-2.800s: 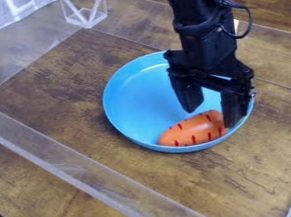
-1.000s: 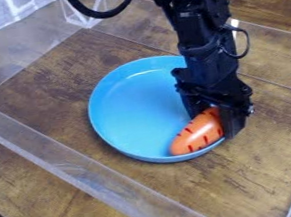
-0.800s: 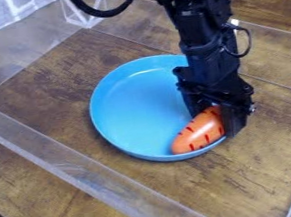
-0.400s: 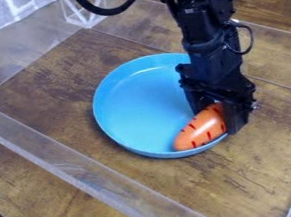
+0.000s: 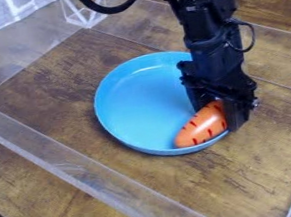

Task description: Remove the carrot from inside the blue tray and put it on the table

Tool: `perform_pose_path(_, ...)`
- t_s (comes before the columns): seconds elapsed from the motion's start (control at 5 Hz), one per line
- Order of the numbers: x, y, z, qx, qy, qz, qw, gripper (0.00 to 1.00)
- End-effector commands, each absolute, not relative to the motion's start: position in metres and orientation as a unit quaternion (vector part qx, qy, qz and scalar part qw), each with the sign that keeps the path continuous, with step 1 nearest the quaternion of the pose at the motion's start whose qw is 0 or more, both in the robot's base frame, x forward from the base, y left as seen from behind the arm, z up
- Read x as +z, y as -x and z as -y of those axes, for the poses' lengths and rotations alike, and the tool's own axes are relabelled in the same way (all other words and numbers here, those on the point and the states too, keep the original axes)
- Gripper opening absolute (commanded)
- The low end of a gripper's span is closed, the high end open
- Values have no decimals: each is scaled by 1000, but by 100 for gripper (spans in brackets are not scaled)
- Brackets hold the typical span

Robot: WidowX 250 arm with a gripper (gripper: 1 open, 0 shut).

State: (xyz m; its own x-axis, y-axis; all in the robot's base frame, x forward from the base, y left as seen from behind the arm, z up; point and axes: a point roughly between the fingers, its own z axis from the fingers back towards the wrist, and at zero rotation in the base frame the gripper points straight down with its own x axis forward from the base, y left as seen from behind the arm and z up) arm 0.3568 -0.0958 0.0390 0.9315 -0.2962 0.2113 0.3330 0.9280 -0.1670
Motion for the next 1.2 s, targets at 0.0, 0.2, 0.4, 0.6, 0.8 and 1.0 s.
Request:
perform_pose_path(0.0, 60, -369, 93, -161, 103, 124, 974, 0)
perform_pose_path(0.2, 63, -370, 93, -163, 105, 126, 973, 0)
perform_pose_path(0.4, 65, -370, 93, -165, 107, 127, 972, 0)
perform_pose_path(0.6, 68, -370, 93, -168, 108, 128, 971, 0)
perform_pose_path(0.8, 70, -370, 92, -170, 109, 129, 971, 0)
perform_pose_path(1.0, 72, -369, 93, -171, 113, 129, 970, 0)
